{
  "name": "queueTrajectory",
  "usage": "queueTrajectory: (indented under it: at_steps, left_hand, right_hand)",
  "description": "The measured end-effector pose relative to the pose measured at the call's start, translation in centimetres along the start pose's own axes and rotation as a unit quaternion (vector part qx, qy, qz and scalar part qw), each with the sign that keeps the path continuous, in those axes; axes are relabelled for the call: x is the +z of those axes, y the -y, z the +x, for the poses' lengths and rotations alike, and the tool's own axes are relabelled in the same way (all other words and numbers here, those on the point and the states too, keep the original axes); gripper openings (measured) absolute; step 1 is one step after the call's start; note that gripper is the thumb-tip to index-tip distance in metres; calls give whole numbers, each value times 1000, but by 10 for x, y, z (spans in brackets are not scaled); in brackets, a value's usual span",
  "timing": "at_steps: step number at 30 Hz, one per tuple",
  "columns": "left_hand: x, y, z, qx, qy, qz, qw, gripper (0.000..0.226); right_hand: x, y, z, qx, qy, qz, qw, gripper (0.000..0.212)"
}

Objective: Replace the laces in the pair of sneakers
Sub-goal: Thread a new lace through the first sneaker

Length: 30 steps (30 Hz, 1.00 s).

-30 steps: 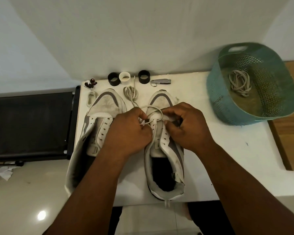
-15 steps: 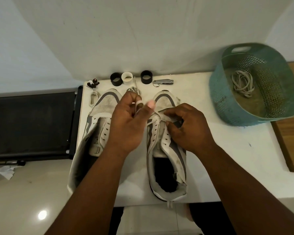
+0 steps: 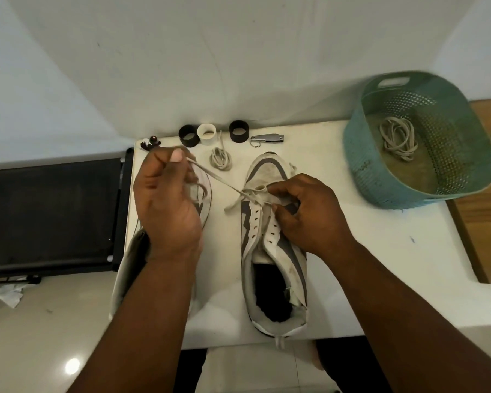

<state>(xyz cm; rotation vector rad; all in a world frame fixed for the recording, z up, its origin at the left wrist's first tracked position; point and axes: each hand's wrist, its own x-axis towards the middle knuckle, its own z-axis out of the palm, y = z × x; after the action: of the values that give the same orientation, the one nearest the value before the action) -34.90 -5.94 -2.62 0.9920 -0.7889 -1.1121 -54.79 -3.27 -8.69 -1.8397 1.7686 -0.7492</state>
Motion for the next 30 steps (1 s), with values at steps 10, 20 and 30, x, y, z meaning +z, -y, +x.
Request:
queueTrajectory:
  at_steps: [10, 20, 30]
  left_hand:
    - [-3, -7, -3, -79, 144, 329, 930, 30]
    - [-1, -3, -7, -22, 236, 598, 766, 39]
    - [-10, 11, -10, 44, 199, 687, 698, 29]
  right_hand:
    - [-1, 2, 0, 8, 4, -7, 1000, 34]
    - [-2, 4, 0, 1, 50, -51, 997, 63]
    - [-2, 5, 1, 10, -1, -40, 999, 20]
